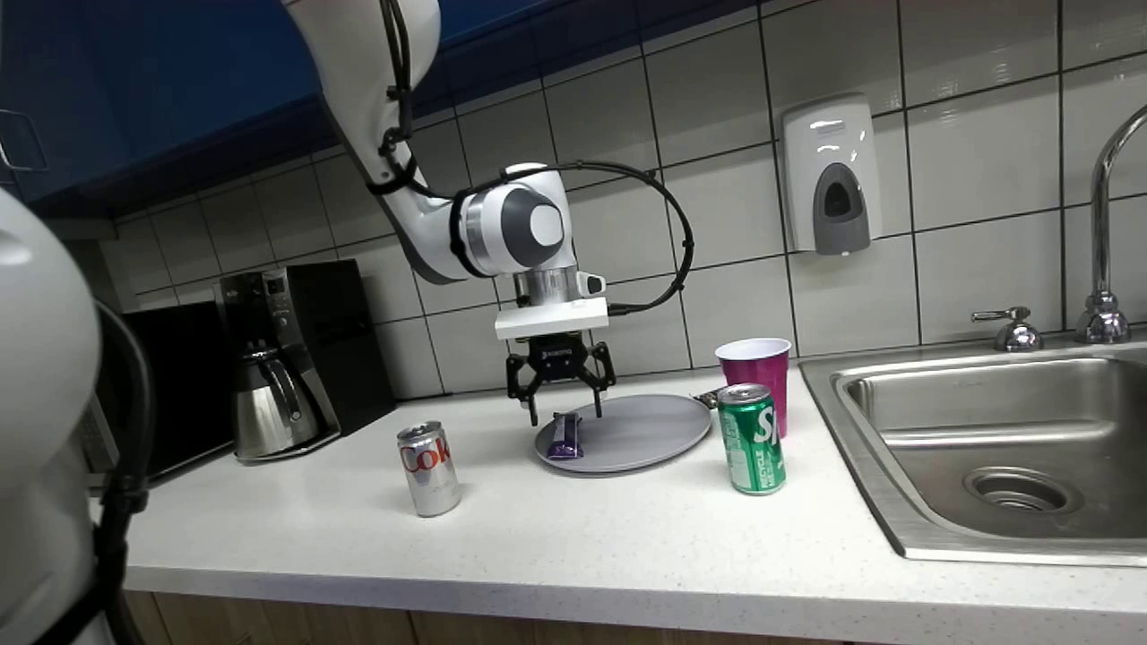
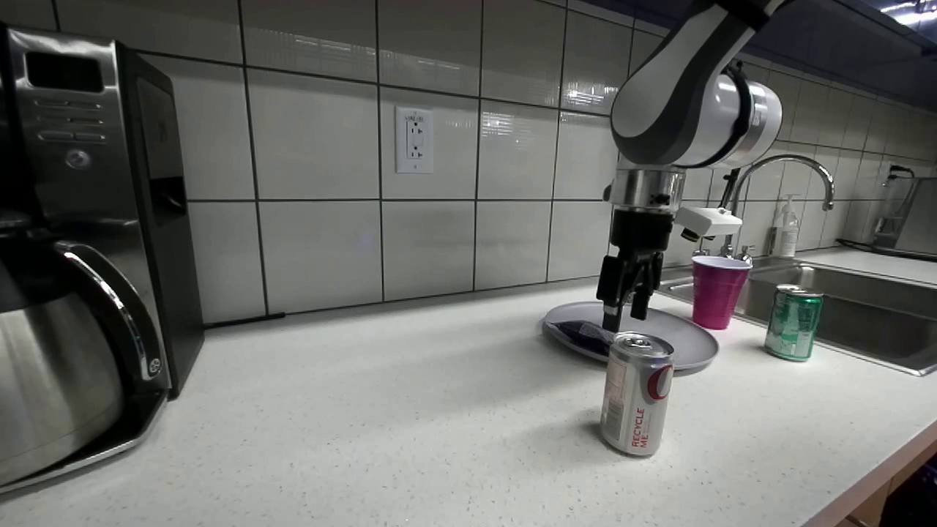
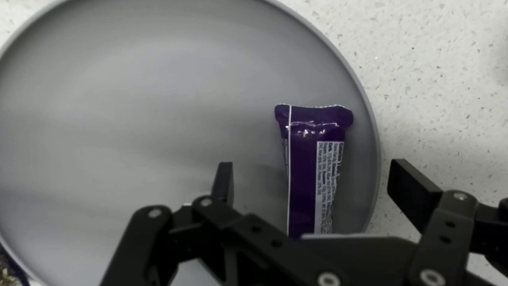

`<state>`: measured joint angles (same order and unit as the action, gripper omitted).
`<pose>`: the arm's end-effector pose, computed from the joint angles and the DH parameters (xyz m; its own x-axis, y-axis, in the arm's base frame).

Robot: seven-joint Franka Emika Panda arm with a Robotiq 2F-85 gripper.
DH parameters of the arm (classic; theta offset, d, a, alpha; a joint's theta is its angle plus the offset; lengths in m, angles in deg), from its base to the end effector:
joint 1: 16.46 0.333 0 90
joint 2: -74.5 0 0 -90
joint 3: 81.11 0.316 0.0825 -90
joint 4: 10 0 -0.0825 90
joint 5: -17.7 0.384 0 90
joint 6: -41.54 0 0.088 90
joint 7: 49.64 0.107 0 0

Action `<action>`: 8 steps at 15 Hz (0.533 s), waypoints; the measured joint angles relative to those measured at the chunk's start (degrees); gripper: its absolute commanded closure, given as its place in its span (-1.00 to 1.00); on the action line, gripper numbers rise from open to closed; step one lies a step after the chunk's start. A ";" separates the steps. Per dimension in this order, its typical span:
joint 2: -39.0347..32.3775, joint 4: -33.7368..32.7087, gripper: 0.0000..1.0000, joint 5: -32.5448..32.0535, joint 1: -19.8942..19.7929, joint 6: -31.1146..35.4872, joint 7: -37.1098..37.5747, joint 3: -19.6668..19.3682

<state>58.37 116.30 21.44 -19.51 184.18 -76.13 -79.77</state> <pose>0.5547 -0.0169 0.2529 0.9287 0.3702 0.0228 0.3708 -0.9278 -0.0403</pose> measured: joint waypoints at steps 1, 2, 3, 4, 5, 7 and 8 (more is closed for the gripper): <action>-0.30 -0.17 -1.00 0.00 0.00 0.00 0.00 0.04; -0.61 -0.36 -1.00 0.00 0.00 0.00 0.00 0.10; -0.90 -0.56 -1.00 -0.01 0.00 0.00 0.00 0.18; -1.19 -0.78 -1.00 -0.01 0.00 -0.02 0.00 0.24; -1.44 -0.98 -1.00 -0.01 0.00 -0.03 0.00 0.29; -1.94 -1.45 -1.00 -0.02 0.00 -0.08 0.00 0.33; -2.17 -1.68 -1.00 -0.02 0.00 -0.13 0.00 0.33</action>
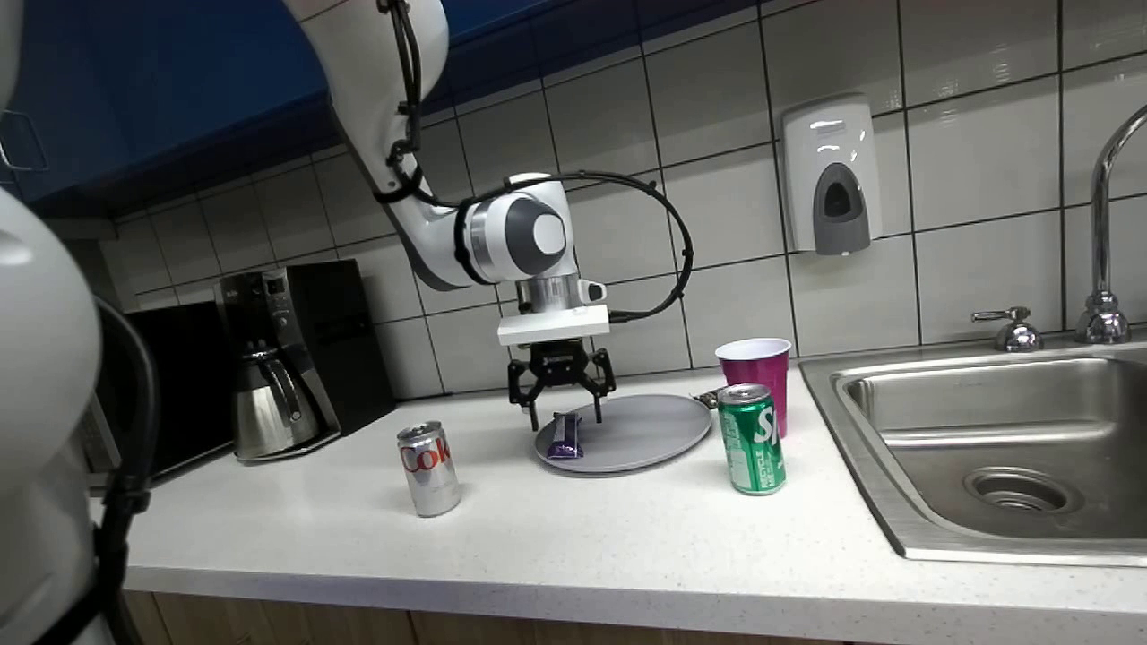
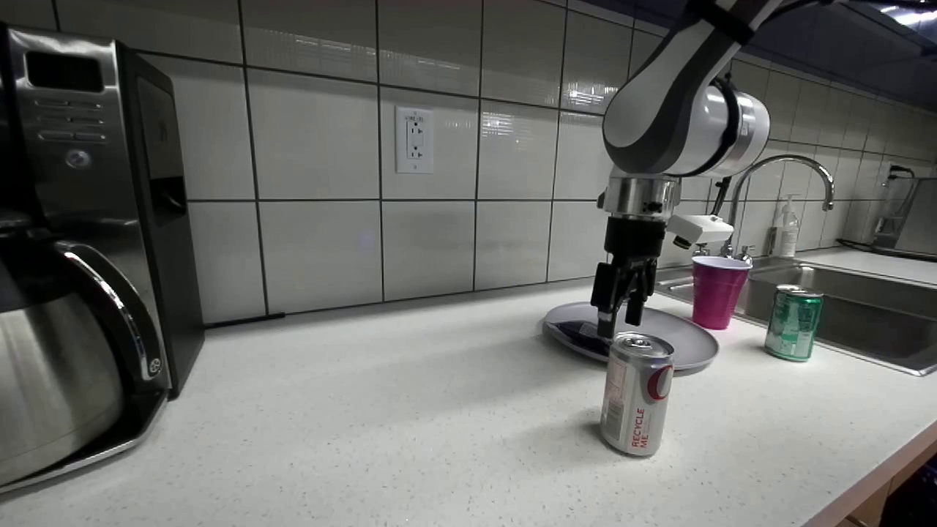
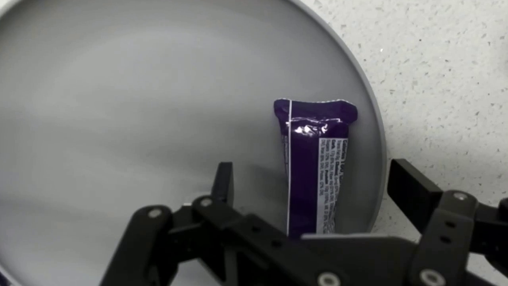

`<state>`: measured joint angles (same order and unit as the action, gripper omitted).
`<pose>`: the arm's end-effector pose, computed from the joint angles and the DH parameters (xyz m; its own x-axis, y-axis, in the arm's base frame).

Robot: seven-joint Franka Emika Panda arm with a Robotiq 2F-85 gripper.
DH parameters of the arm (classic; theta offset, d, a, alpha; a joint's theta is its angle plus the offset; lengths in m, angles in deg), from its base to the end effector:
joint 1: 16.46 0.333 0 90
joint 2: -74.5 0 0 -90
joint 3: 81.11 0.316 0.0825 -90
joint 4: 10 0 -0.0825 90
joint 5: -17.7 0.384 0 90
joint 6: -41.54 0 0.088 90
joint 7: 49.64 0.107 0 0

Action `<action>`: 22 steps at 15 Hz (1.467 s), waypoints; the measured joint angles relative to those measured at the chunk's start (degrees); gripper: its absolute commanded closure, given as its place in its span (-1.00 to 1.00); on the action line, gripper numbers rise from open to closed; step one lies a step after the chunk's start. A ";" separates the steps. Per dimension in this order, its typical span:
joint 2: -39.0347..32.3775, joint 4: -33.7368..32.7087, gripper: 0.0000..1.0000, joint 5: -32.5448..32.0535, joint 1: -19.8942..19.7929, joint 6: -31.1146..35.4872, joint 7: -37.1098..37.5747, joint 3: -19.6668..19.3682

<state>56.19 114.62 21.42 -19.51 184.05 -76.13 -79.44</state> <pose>0.5619 -0.0138 0.2428 0.9268 0.3754 0.0138 0.3756 -0.9256 -0.0471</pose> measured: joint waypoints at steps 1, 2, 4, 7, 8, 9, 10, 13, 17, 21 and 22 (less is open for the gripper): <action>-0.18 -0.19 -1.00 0.00 0.00 -0.08 0.00 0.00; -0.33 -0.35 -0.50 0.00 0.00 -0.19 0.00 0.00; -0.60 -0.66 -0.31 0.00 0.00 -0.43 0.00 0.00; -0.82 -1.07 0.16 0.00 0.00 -1.02 0.00 0.01; -0.87 -1.20 0.34 0.00 0.00 -1.17 0.00 0.01; -0.92 -1.36 0.47 0.00 0.00 -1.29 0.00 0.01; -0.93 -1.47 0.64 0.00 -0.01 -1.35 0.00 0.01; -0.93 -1.73 0.99 0.00 -0.06 -1.47 0.00 0.01; -0.91 -2.04 1.00 0.02 -0.23 -1.48 0.00 0.01; -0.92 -2.04 0.32 0.13 -0.37 -1.49 0.00 0.02; -0.95 -2.04 0.16 0.13 -0.42 -1.50 0.00 0.02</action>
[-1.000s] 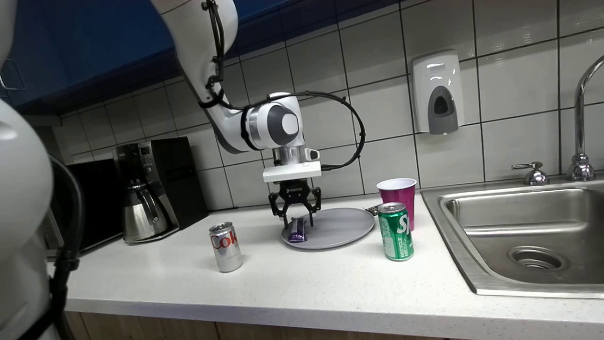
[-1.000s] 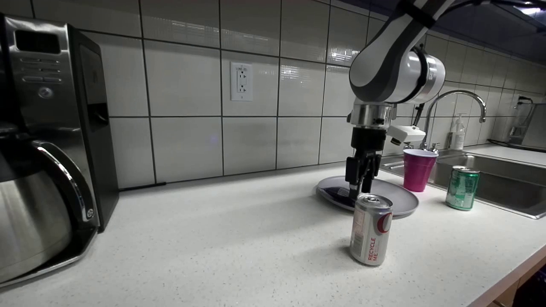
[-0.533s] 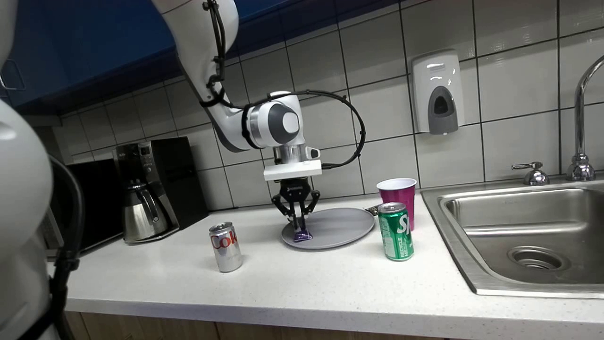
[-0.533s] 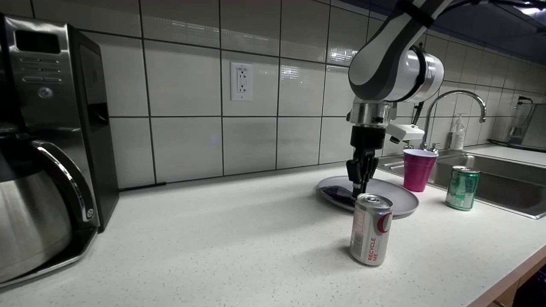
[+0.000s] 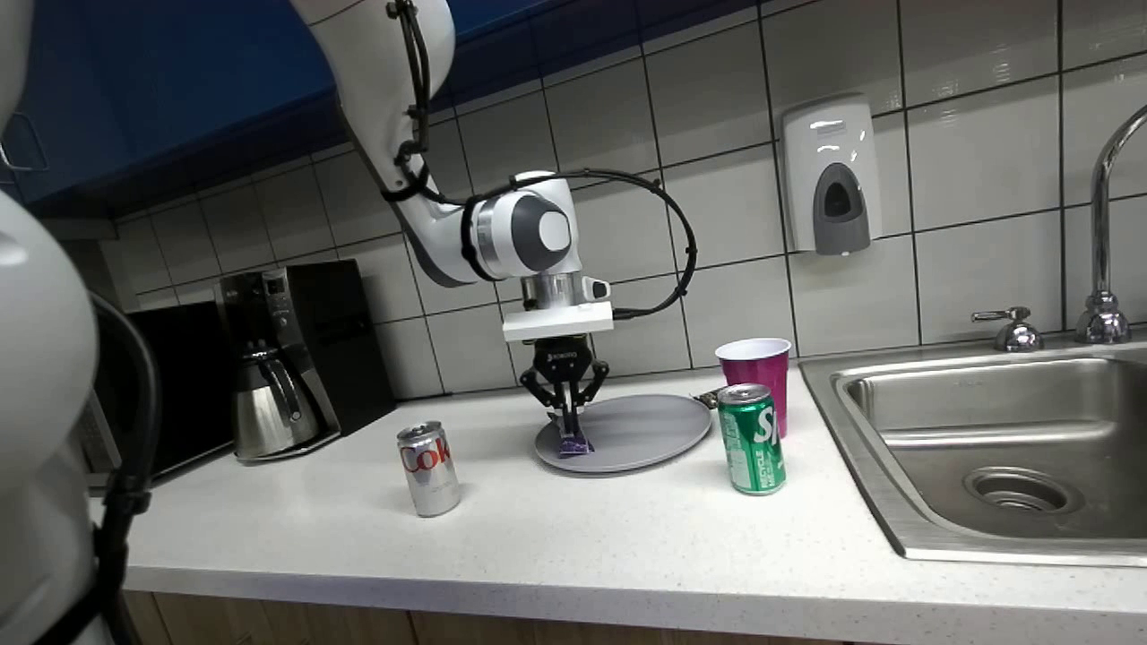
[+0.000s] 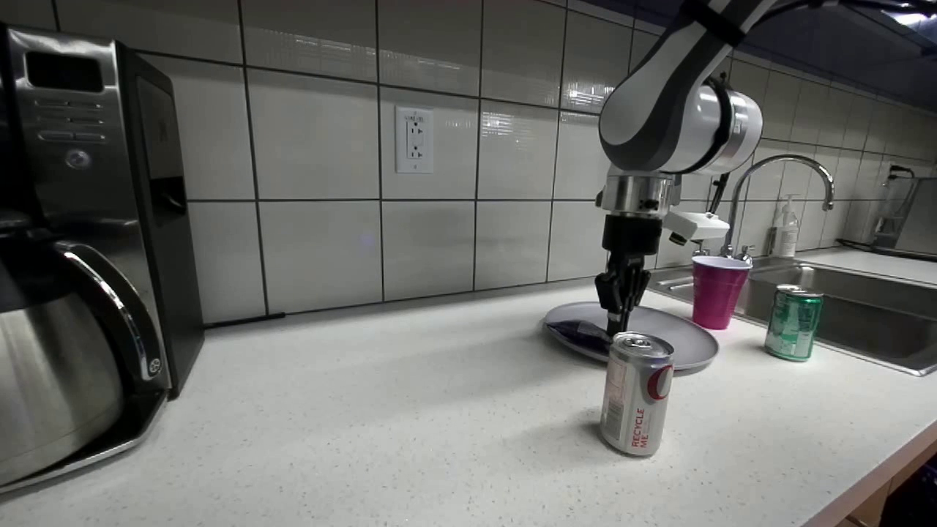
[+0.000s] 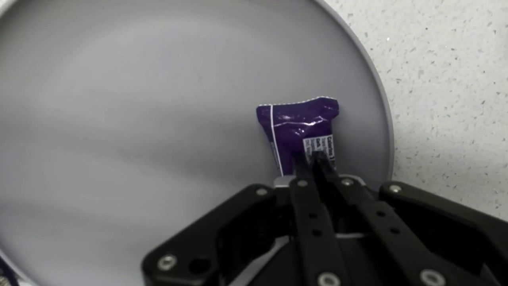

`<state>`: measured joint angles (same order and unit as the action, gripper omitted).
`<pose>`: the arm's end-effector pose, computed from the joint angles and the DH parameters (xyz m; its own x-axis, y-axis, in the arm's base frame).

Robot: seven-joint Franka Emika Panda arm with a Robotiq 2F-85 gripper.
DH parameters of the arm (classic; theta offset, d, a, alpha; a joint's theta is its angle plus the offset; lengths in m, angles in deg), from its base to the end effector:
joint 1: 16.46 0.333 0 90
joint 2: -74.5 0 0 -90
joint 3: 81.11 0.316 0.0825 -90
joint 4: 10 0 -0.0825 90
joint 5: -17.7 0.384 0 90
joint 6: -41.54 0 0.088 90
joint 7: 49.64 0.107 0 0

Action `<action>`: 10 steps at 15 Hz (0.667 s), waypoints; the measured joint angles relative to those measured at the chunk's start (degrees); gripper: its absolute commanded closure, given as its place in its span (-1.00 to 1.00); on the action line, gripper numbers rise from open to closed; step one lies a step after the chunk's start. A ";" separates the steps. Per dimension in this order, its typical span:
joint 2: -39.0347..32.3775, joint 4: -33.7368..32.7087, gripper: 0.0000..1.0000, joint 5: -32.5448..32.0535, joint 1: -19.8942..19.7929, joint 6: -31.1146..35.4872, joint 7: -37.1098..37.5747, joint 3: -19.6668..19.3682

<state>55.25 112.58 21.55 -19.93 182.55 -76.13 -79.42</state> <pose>0.5704 -0.0179 0.2451 0.9298 0.3680 0.0087 0.3680 -0.9283 -0.0529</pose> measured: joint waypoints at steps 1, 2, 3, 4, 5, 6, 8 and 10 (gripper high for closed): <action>-0.02 0.00 0.03 0.00 -0.05 -0.01 0.00 0.00; -0.05 0.00 -0.14 0.00 -0.10 -0.02 0.00 0.00; -0.08 0.00 -0.28 0.00 -0.12 -0.02 0.00 0.00; -0.10 0.00 -0.44 0.00 -0.12 -0.02 0.00 0.00; -0.12 0.00 -0.57 0.00 -0.13 -0.02 0.00 0.00; -0.17 0.00 -0.75 0.00 -0.13 -0.02 0.00 0.00; -0.32 0.00 -1.00 0.00 -0.13 -0.05 0.00 0.00; -0.50 0.00 -1.00 0.00 -0.13 -0.08 0.00 0.05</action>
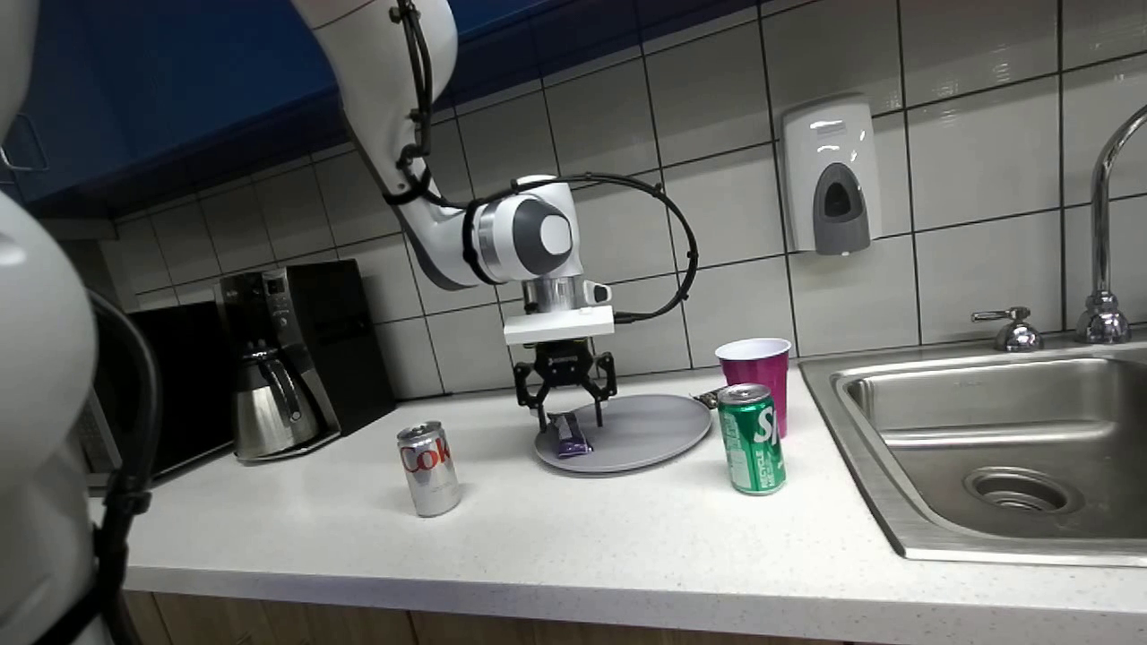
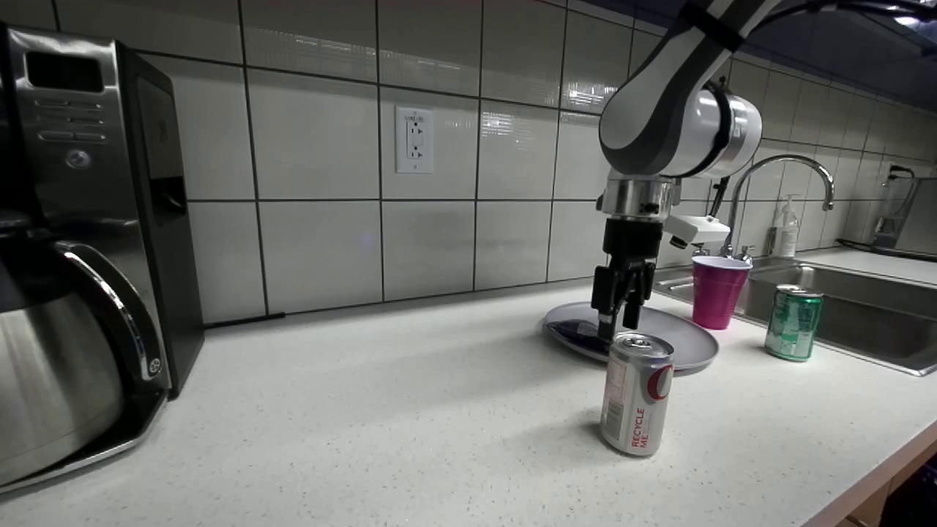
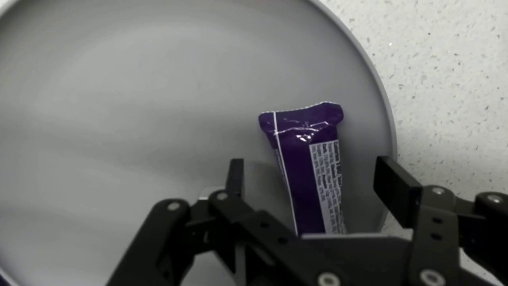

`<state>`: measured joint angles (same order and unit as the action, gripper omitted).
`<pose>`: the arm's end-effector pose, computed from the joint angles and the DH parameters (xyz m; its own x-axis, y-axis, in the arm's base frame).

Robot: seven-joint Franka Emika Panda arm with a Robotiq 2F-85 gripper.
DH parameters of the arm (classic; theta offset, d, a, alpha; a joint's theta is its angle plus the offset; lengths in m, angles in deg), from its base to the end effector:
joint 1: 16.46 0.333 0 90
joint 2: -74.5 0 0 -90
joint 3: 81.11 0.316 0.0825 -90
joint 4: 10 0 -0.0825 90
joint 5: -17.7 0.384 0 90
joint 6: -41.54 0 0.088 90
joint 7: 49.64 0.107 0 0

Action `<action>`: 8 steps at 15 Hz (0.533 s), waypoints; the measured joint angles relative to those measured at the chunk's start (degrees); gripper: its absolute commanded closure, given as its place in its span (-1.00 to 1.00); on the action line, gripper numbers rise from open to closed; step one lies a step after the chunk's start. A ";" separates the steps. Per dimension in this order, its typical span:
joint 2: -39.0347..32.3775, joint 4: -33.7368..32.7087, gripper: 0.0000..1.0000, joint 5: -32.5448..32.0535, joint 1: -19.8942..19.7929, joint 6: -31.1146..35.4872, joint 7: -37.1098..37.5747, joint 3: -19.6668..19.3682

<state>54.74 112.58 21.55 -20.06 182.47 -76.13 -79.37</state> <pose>0.5695 -0.0186 0.2399 0.9303 0.3668 -0.0005 0.3661 -0.9288 -0.0575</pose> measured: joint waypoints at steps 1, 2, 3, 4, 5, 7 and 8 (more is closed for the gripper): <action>-0.08 -0.01 -1.00 0.00 0.00 -0.02 0.00 0.03; -0.16 -0.03 -1.00 0.00 0.00 -0.03 0.00 0.08; -0.23 -0.07 -1.00 0.00 0.00 -0.05 0.00 0.13; -0.32 -0.15 -1.00 0.00 0.00 -0.07 0.00 0.20; -0.43 -0.25 -1.00 0.00 0.00 -0.11 0.00 0.30; -0.73 -0.52 -1.00 0.00 0.00 -0.18 0.00 0.51; -0.87 -0.64 -1.00 0.00 0.00 -0.20 0.00 0.59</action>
<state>53.87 111.94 21.55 -20.06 182.27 -76.13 -78.78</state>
